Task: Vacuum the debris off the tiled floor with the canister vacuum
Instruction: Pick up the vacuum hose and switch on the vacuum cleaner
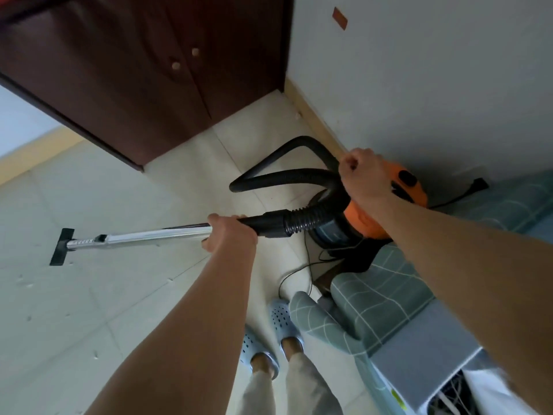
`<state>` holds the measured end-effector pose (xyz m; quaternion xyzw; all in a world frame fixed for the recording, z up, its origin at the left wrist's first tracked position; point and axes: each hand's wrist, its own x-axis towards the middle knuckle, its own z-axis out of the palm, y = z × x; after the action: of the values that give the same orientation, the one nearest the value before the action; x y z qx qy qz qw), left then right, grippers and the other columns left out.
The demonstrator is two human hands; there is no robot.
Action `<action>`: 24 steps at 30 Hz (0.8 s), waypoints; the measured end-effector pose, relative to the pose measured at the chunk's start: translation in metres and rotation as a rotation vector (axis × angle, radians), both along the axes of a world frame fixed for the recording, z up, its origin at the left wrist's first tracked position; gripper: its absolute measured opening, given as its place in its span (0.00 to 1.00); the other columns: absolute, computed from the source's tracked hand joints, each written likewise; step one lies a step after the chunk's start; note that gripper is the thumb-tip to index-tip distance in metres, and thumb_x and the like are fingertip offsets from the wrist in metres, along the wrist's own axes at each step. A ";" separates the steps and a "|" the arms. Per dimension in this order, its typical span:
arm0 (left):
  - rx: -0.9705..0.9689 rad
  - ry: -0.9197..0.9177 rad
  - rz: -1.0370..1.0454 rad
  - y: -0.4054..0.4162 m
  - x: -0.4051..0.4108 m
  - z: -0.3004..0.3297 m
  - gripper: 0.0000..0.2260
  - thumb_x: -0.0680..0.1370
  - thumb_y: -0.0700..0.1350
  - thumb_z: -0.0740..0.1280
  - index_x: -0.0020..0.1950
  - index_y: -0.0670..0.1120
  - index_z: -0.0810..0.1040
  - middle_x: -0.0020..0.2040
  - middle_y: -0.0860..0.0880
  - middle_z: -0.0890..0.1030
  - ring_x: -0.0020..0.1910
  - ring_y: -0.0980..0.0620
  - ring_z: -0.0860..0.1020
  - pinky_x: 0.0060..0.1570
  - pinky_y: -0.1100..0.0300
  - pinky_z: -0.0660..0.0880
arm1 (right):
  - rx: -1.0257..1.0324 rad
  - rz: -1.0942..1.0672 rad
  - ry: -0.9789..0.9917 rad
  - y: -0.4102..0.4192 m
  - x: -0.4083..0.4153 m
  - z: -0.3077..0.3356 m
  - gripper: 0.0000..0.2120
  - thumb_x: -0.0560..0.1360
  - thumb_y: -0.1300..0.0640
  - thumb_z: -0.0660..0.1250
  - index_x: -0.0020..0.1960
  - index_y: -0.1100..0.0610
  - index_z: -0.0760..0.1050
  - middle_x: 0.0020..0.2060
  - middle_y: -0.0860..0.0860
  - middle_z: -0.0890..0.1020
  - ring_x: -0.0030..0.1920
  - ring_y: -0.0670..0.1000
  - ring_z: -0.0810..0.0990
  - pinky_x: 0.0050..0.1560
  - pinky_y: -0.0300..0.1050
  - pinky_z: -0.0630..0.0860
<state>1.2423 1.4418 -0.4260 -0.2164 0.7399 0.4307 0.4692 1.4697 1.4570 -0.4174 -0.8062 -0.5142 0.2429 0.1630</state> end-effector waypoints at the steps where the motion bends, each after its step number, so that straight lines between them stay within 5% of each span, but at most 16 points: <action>1: -0.012 0.008 -0.001 -0.001 0.001 -0.001 0.17 0.78 0.49 0.60 0.66 0.47 0.72 0.30 0.51 0.77 0.27 0.53 0.73 0.28 0.62 0.69 | -0.091 -0.052 -0.118 0.001 0.017 -0.007 0.13 0.80 0.55 0.63 0.56 0.62 0.80 0.52 0.58 0.81 0.53 0.59 0.80 0.55 0.53 0.78; 3: -0.007 0.011 0.029 -0.004 0.002 -0.007 0.17 0.77 0.48 0.60 0.65 0.47 0.70 0.29 0.50 0.76 0.26 0.52 0.73 0.29 0.62 0.70 | -0.365 -0.139 -0.247 -0.001 0.049 -0.022 0.22 0.78 0.48 0.62 0.66 0.60 0.76 0.61 0.62 0.79 0.60 0.64 0.79 0.60 0.57 0.76; 6: 0.000 0.023 0.062 -0.010 0.000 -0.015 0.17 0.77 0.49 0.62 0.65 0.48 0.69 0.29 0.50 0.74 0.25 0.52 0.73 0.32 0.61 0.73 | -0.631 -0.272 -0.105 -0.008 0.075 -0.035 0.38 0.78 0.43 0.67 0.81 0.58 0.58 0.76 0.63 0.66 0.72 0.67 0.69 0.72 0.61 0.69; 9: -0.004 0.025 0.070 -0.015 -0.009 -0.023 0.17 0.77 0.50 0.63 0.65 0.49 0.69 0.30 0.51 0.74 0.27 0.52 0.73 0.35 0.60 0.74 | -0.713 -0.250 0.030 -0.011 0.088 -0.042 0.41 0.73 0.51 0.77 0.79 0.62 0.63 0.73 0.63 0.70 0.71 0.66 0.70 0.72 0.61 0.69; 13: -0.022 0.053 0.079 -0.021 -0.023 -0.032 0.18 0.77 0.50 0.63 0.66 0.49 0.68 0.31 0.50 0.75 0.27 0.52 0.73 0.36 0.60 0.74 | -0.707 -0.176 -0.021 -0.014 0.094 -0.051 0.39 0.69 0.62 0.80 0.74 0.66 0.65 0.69 0.64 0.73 0.68 0.66 0.73 0.68 0.56 0.72; 24: -0.030 0.059 0.181 -0.039 -0.061 -0.043 0.18 0.77 0.47 0.65 0.66 0.49 0.69 0.27 0.50 0.73 0.23 0.52 0.71 0.31 0.62 0.73 | -0.671 0.029 -0.083 -0.006 0.047 -0.040 0.32 0.65 0.54 0.82 0.65 0.59 0.74 0.59 0.60 0.78 0.59 0.62 0.77 0.59 0.52 0.76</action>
<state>1.1809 1.4026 -0.4689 -0.2767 0.7370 0.4666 0.4032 1.5164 1.4513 -0.4570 -0.8167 -0.4233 0.3678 -0.1363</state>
